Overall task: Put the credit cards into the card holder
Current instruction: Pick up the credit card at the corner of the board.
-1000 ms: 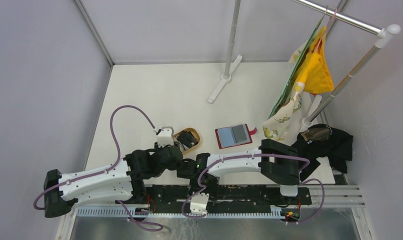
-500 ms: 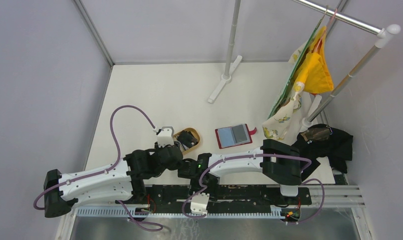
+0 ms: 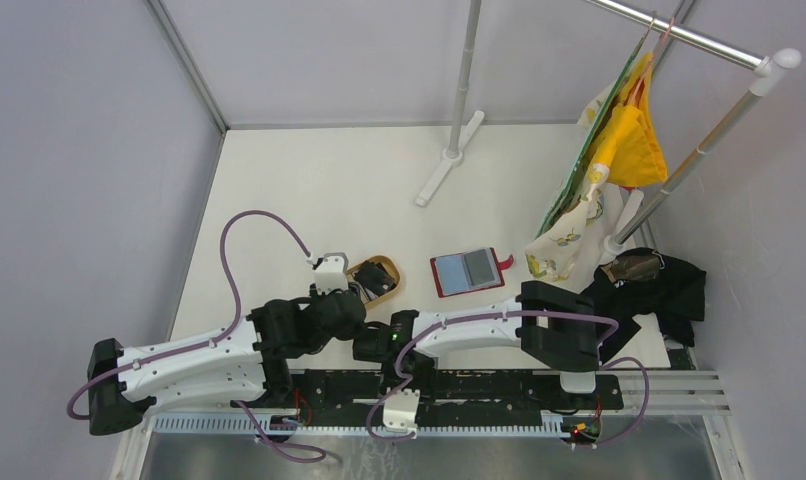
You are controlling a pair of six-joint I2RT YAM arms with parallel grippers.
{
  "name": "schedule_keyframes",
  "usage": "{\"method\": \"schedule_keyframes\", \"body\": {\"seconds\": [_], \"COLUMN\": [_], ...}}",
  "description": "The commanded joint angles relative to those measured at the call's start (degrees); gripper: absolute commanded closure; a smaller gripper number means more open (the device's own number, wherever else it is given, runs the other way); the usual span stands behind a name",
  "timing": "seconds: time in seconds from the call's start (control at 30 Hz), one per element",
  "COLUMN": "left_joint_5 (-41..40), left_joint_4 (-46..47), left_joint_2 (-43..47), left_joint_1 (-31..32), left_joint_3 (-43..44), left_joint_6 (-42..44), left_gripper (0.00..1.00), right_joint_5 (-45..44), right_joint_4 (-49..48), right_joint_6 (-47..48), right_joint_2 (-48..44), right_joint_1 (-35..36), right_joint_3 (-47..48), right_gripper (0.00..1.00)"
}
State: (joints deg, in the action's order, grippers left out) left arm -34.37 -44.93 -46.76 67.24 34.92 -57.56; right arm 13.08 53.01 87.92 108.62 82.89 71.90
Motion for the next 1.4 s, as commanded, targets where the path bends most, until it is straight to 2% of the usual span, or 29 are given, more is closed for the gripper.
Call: {"method": "schedule_keyframes", "body": {"seconds": [0.0,0.53,0.93,1.07,1.37], "left_joint_5": [-1.05,-0.57,-0.35,-0.26,-0.16], "left_joint_4": [2.14,2.10,2.13,2.29,2.72], "left_joint_2": [0.19,1.32,0.93,0.60,0.24], "left_joint_1": [-0.06,-0.06,-0.04,-0.05,-0.06], "left_joint_3": [0.84,0.21,0.63,0.83,0.76], "left_joint_6": [0.00,-0.10,0.04,0.08,0.30], "left_gripper": [0.44,0.44,0.44,0.44,0.44], "right_joint_5": [5.44,5.41,4.39,3.46,2.68], "right_joint_4": [0.81,1.29,0.82,0.77,0.27], "right_joint_6": [0.78,-0.05,-0.91,-1.02,-0.02], "right_joint_2": [4.37,3.98,-0.86,-1.13,-2.46], "right_joint_1": [2.26,2.98,2.06,1.93,1.74], "right_joint_3": [-0.34,-0.40,0.55,0.17,-2.47], "right_gripper": [0.33,0.46,0.48,0.46,0.32]}}
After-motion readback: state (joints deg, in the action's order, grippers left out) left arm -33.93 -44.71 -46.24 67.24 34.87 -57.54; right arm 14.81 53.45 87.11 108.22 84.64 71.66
